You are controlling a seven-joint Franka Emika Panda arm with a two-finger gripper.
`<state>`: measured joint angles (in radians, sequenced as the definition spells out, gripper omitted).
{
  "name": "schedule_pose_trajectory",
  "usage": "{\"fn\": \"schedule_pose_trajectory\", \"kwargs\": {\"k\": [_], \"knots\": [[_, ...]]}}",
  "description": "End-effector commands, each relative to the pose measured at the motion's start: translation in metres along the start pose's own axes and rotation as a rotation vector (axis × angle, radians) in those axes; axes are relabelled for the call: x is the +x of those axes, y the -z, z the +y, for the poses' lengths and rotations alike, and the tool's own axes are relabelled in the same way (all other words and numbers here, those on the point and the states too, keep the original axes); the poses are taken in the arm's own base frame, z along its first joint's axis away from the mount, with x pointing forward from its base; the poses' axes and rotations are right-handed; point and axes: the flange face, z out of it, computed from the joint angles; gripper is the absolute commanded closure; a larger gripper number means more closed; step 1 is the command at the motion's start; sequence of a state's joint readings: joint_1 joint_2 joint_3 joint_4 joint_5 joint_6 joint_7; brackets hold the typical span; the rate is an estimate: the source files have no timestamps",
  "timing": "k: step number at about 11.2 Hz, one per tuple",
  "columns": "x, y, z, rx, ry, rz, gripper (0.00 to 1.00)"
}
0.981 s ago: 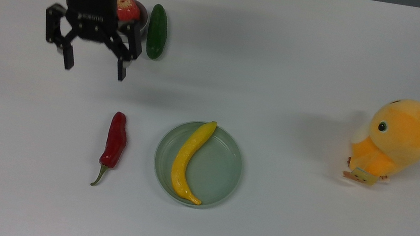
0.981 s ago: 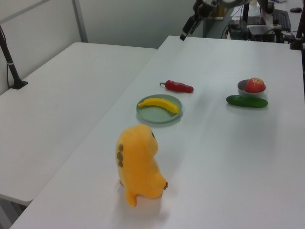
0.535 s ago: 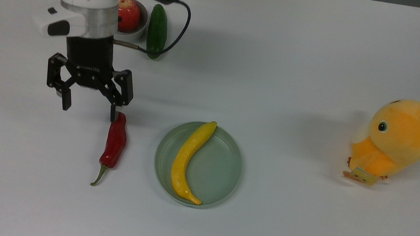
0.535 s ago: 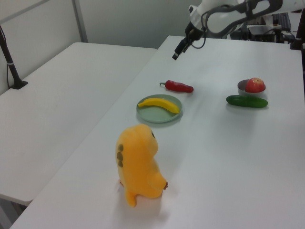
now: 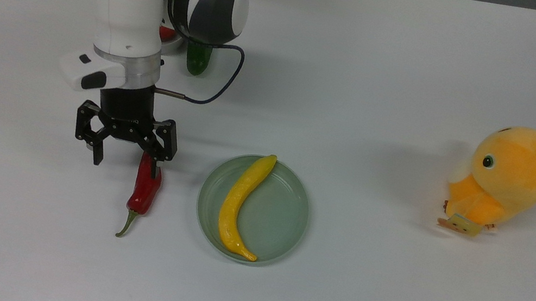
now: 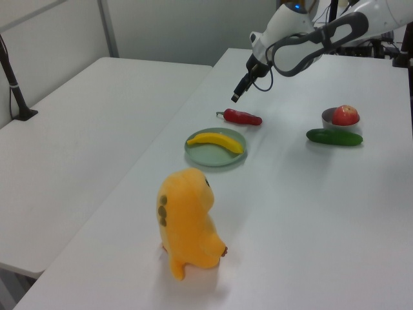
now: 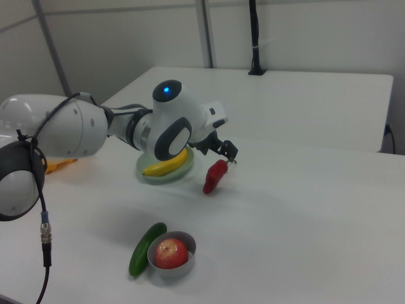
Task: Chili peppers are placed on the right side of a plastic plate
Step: 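Move the open gripper down over the red chili pepper, then close the gripper on the red chili pepper's stem end and lift it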
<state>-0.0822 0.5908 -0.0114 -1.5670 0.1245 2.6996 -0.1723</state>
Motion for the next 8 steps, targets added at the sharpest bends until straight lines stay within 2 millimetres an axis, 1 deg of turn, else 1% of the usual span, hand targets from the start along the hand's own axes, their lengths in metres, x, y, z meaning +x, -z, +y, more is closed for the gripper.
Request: {"fn": "schedule_pose_trajectory", "kwargs": {"k": [1,3,4,5,7,8], "knots": [[-0.009,-0.021,-0.009,-0.006,0.033,0.009,0.00],[-0.017,-0.035,-0.011,-0.006,0.038,-0.007,0.00],[-0.021,-0.042,-0.012,-0.014,0.060,-0.020,0.05],[-0.024,-0.046,-0.013,-0.020,0.076,-0.028,0.12],[-0.024,-0.047,-0.013,-0.020,0.078,-0.029,0.25],[-0.024,-0.047,-0.014,-0.019,0.077,-0.029,0.34]]}}
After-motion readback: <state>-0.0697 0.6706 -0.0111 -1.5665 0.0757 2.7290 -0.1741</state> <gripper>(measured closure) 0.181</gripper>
